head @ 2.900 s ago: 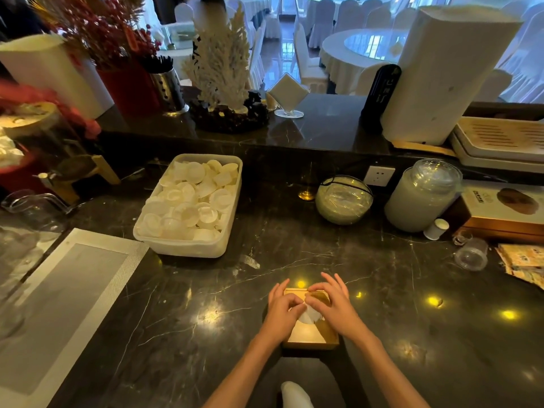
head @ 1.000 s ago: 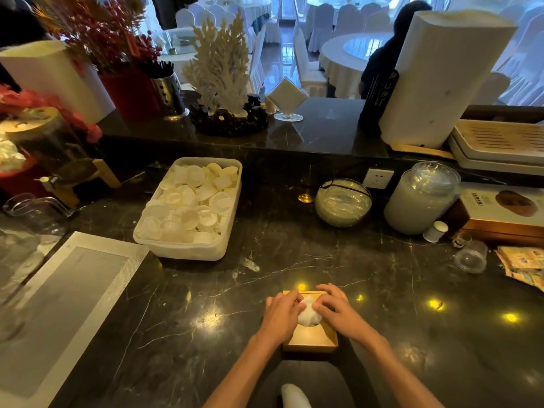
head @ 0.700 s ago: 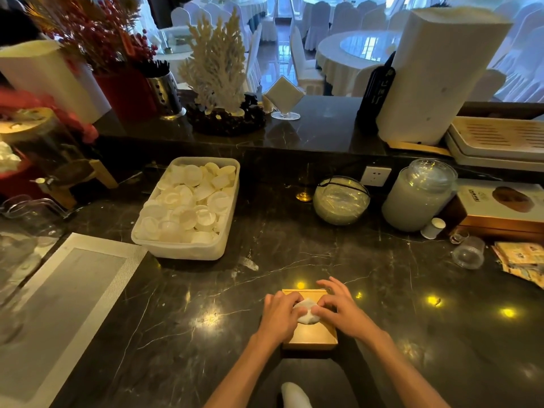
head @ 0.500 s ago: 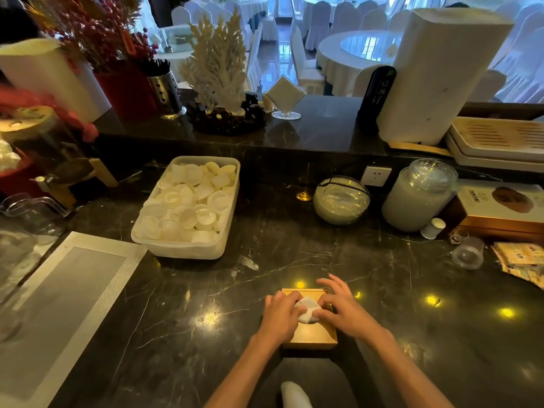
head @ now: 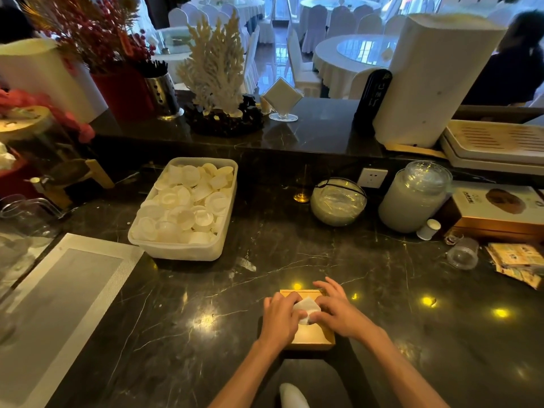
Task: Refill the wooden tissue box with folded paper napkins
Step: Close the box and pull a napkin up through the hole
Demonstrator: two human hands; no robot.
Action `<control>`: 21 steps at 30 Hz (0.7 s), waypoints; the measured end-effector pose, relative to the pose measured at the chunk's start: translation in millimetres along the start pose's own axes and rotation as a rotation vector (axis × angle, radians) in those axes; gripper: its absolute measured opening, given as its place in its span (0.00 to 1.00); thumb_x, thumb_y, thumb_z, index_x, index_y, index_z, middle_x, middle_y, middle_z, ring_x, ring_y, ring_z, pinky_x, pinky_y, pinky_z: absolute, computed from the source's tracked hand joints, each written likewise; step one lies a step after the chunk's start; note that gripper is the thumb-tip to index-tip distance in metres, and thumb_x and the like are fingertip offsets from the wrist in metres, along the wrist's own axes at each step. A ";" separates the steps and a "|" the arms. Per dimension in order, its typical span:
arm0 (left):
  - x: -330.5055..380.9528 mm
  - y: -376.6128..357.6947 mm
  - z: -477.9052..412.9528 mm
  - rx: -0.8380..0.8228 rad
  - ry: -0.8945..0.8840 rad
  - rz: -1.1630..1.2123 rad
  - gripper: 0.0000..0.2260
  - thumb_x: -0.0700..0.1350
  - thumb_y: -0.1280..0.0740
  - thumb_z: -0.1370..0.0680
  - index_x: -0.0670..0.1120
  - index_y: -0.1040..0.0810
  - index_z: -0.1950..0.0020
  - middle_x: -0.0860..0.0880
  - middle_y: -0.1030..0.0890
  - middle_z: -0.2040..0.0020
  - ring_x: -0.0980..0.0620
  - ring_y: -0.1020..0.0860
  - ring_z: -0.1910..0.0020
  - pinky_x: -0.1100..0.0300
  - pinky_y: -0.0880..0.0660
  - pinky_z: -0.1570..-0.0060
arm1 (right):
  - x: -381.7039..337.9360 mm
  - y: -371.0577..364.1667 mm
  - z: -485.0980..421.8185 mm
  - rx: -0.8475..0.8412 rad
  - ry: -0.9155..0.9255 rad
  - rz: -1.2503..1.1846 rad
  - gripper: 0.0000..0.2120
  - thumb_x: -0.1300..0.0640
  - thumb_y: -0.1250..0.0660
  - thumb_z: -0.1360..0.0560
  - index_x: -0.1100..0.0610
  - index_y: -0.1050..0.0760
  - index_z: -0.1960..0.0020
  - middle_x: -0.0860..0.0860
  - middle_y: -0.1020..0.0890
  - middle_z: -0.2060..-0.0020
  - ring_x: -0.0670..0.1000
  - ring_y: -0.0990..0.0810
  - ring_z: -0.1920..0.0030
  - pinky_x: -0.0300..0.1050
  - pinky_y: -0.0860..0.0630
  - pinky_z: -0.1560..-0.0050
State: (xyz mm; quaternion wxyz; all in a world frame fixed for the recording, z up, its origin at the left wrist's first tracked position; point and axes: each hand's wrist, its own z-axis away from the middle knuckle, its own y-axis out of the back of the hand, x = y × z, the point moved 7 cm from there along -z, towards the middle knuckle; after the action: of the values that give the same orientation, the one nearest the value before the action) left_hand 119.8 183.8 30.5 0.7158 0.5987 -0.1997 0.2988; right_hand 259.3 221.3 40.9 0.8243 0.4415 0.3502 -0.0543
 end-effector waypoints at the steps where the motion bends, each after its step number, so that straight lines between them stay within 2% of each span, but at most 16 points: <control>1: -0.7 -0.3 0.5 0.005 -0.004 0.004 0.09 0.51 0.36 0.20 0.56 0.24 0.40 0.51 0.25 0.41 0.55 0.36 0.45 0.61 0.35 0.47 | -1.3 0.0 -0.2 -0.008 0.001 0.003 0.05 0.46 0.33 0.23 0.43 0.24 0.58 0.46 0.44 0.21 0.52 0.60 0.21 0.60 0.55 0.23; 7: -5.3 -0.7 2.6 -0.008 0.012 0.042 0.10 0.52 0.36 0.20 0.55 0.24 0.40 0.51 0.26 0.41 0.53 0.34 0.42 0.61 0.36 0.47 | -1.3 2.0 -5.5 -0.045 -0.034 -0.020 0.10 0.49 0.38 0.20 0.42 0.25 0.60 0.46 0.42 0.22 0.52 0.58 0.21 0.59 0.54 0.23; 11: -3.8 2.9 -0.5 -0.028 0.012 0.106 0.13 0.55 0.42 0.18 0.54 0.21 0.42 0.51 0.22 0.44 0.53 0.32 0.44 0.57 0.37 0.43 | 4.1 1.5 -6.7 -0.023 -0.064 -0.064 0.12 0.47 0.42 0.18 0.44 0.22 0.55 0.46 0.39 0.23 0.50 0.55 0.21 0.57 0.52 0.23; 13: -0.1 6.4 -1.5 -0.005 -0.026 0.095 0.14 0.54 0.43 0.17 0.54 0.19 0.43 0.52 0.21 0.47 0.55 0.31 0.47 0.57 0.38 0.43 | 7.0 0.2 -8.3 -0.005 -0.076 -0.071 0.13 0.46 0.41 0.18 0.47 0.19 0.53 0.46 0.38 0.24 0.50 0.53 0.21 0.56 0.51 0.23; 16: -2.4 10.9 -0.6 0.094 -0.022 0.058 0.12 0.54 0.39 0.18 0.52 0.18 0.43 0.54 0.23 0.47 0.56 0.32 0.47 0.58 0.33 0.44 | 8.4 -2.6 -8.7 0.036 -0.078 -0.086 0.11 0.46 0.39 0.19 0.44 0.21 0.56 0.46 0.36 0.25 0.50 0.51 0.21 0.57 0.50 0.23; 19: -9.1 11.4 1.1 0.126 0.053 0.174 0.07 0.53 0.36 0.20 0.52 0.21 0.47 0.55 0.29 0.47 0.56 0.33 0.45 0.60 0.30 0.43 | 13.7 -4.3 -6.1 0.123 -0.135 -0.196 0.08 0.47 0.38 0.20 0.46 0.21 0.52 0.46 0.34 0.27 0.49 0.44 0.24 0.55 0.43 0.25; 21: -12.7 11.5 2.9 0.131 0.087 0.294 0.05 0.51 0.36 0.20 0.54 0.26 0.46 0.55 0.31 0.44 0.56 0.33 0.42 0.60 0.29 0.42 | 16.4 -3.2 0.3 0.226 -0.173 -0.351 0.08 0.48 0.39 0.19 0.47 0.22 0.46 0.45 0.31 0.31 0.48 0.37 0.27 0.48 0.35 0.30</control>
State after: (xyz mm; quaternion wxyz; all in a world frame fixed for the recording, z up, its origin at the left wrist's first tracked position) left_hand 103.0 179.8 31.4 0.6319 0.5949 -0.2339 0.4384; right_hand 270.5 222.8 28.5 0.7745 0.4569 0.3414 -0.2736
